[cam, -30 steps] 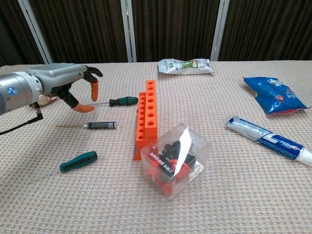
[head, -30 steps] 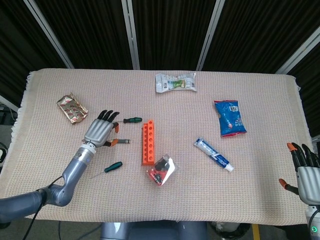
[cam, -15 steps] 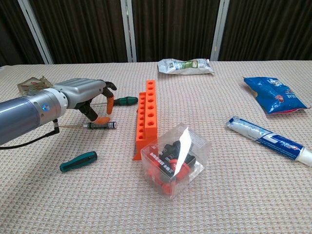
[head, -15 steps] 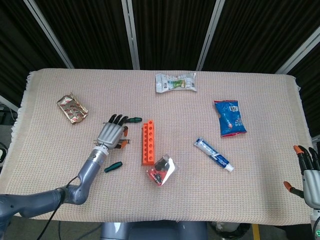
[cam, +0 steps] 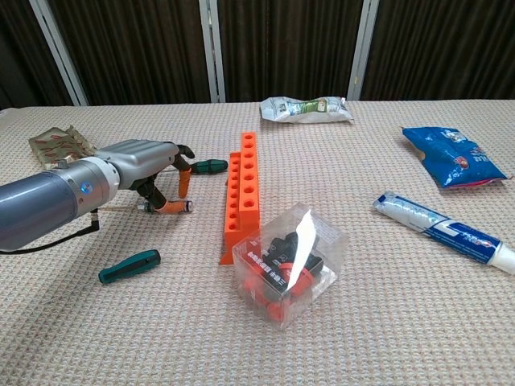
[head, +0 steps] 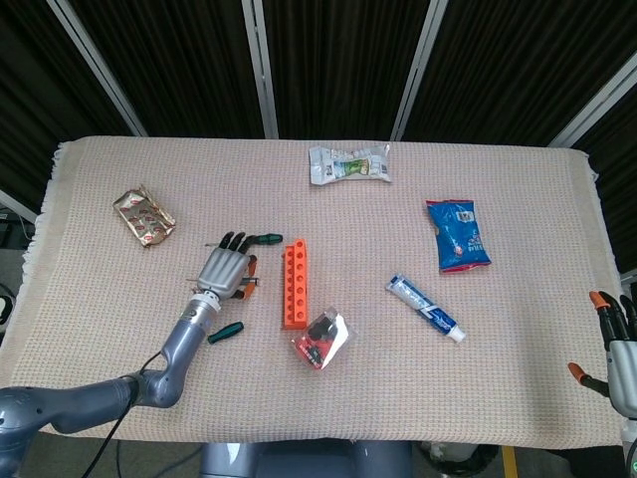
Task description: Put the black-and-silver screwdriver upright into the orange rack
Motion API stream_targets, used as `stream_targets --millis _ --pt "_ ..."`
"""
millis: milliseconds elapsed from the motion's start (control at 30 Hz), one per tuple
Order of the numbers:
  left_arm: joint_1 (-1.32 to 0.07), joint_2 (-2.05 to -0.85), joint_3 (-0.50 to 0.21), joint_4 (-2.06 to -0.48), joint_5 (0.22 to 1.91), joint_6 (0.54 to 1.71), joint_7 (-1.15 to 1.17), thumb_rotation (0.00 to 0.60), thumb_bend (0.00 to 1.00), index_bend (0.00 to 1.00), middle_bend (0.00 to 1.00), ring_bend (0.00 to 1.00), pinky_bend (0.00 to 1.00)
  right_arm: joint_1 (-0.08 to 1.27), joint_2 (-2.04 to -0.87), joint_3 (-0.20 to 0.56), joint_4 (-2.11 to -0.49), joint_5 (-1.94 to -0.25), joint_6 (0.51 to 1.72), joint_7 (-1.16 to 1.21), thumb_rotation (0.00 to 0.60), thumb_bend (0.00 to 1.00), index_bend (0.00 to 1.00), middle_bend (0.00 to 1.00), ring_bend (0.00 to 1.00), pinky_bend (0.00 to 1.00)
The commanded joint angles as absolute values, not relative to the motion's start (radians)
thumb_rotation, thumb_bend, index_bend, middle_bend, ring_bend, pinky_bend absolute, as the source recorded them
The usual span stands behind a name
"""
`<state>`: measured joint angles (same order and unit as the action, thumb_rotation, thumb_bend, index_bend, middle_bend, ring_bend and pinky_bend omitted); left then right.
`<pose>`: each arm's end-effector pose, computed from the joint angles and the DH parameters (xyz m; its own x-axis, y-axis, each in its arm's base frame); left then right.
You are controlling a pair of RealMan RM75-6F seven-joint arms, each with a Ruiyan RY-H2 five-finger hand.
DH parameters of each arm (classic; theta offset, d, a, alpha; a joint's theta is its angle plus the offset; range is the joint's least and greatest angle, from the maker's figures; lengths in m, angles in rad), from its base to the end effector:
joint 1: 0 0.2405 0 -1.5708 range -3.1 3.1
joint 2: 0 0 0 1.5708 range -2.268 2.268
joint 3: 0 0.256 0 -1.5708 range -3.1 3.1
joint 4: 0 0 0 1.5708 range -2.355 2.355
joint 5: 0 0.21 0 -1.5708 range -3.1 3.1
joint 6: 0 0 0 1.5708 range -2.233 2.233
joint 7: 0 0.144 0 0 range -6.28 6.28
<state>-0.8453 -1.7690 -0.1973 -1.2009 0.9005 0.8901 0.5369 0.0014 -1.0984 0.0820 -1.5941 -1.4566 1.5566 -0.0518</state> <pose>-0.1472 0.3710 -0.0725 0.5568 0.2911 0.7780 0.8242 -0.3104 -0.4737 -0.3289 -0.1604 0.1842 0.4775 0.0626 0.8764 -0.8758 0.1138 0.4691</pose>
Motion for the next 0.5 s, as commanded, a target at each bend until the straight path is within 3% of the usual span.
stream_targets --millis 33,500 --pt "-0.847 -1.778 -0.193 -1.190 0.898 0.889 0.541 0.526 0.35 0.48 0.05 0.00 0.00 0.001 -1.099 0.083 -1.592 -1.454 1.556 -0.051 0.600 0.00 0.05 0.07 0.00 0.15" --pt "-0.839 -1.790 -0.187 -1.168 0.889 0.891 0.536 0.527 0.35 0.49 0.04 0.00 0.00 -0.006 -1.101 0.086 -1.586 -1.451 1.560 -0.037 0.600 0.00 0.05 0.07 0.00 0.15"
